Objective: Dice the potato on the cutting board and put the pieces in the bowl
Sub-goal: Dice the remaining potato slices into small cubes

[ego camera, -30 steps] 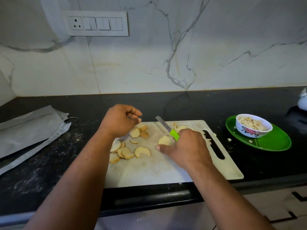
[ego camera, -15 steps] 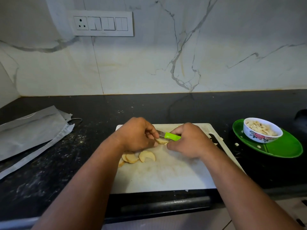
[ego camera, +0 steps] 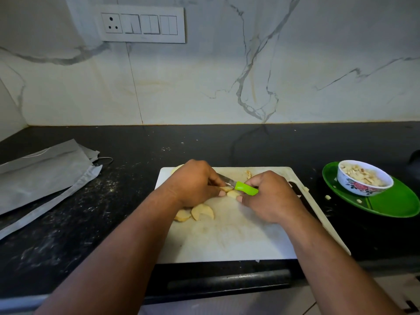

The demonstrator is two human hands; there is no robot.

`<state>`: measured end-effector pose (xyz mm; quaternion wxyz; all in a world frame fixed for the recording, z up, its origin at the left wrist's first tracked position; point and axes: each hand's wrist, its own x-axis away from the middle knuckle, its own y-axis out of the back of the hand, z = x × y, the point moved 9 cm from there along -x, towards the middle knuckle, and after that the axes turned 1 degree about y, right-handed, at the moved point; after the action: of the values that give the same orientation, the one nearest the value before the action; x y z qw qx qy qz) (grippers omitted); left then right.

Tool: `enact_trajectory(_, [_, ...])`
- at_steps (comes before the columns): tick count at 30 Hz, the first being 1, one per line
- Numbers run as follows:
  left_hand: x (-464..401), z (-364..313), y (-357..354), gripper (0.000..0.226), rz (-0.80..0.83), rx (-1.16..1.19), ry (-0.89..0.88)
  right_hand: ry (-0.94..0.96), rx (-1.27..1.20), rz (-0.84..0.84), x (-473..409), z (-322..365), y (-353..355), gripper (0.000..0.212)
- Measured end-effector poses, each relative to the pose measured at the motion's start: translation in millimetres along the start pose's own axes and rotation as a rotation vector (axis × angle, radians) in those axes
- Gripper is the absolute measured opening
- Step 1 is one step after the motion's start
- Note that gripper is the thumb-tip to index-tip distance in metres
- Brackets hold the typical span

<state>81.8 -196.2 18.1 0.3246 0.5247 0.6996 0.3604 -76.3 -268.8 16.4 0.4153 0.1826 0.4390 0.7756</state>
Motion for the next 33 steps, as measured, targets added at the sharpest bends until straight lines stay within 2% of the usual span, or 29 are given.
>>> enact_trajectory(7, [-2.3, -3.4, -3.1, 0.021, -0.044, 0.124, 0.011, 0.043, -0.026, 0.038, -7.7, 5.6, 3.2, 0.015])
enact_trajectory(11, [0.0, -8.1, -1.0, 0.022, -0.062, 0.12, -0.007, 0.045, -0.05, 0.033, -9.4, 3.1, 5.7, 0.013])
enact_trajectory(15, [3.3, -13.6, 1.2, 0.02, -0.065, 0.041, -0.023, 0.047, -0.175, -0.074, 4.8, 4.1, 22.1, 0.006])
enact_trajectory(19, [6.7, -16.1, 0.5, 0.021, -0.066, 0.023, -0.015, 0.068, 0.086, -0.162, 44.2, 17.3, 40.4, 0.049])
enact_trajectory(24, [5.4, -23.3, -6.1, 0.021, -0.077, -0.03, -0.011, 0.152, 0.257, -0.168, 88.3, 41.6, 33.4, 0.05])
enact_trajectory(33, [2.6, -22.1, -11.4, 0.014, -0.108, 0.002, 0.069, 0.145, 0.327, -0.074, 103.6, 49.2, 20.7, 0.056])
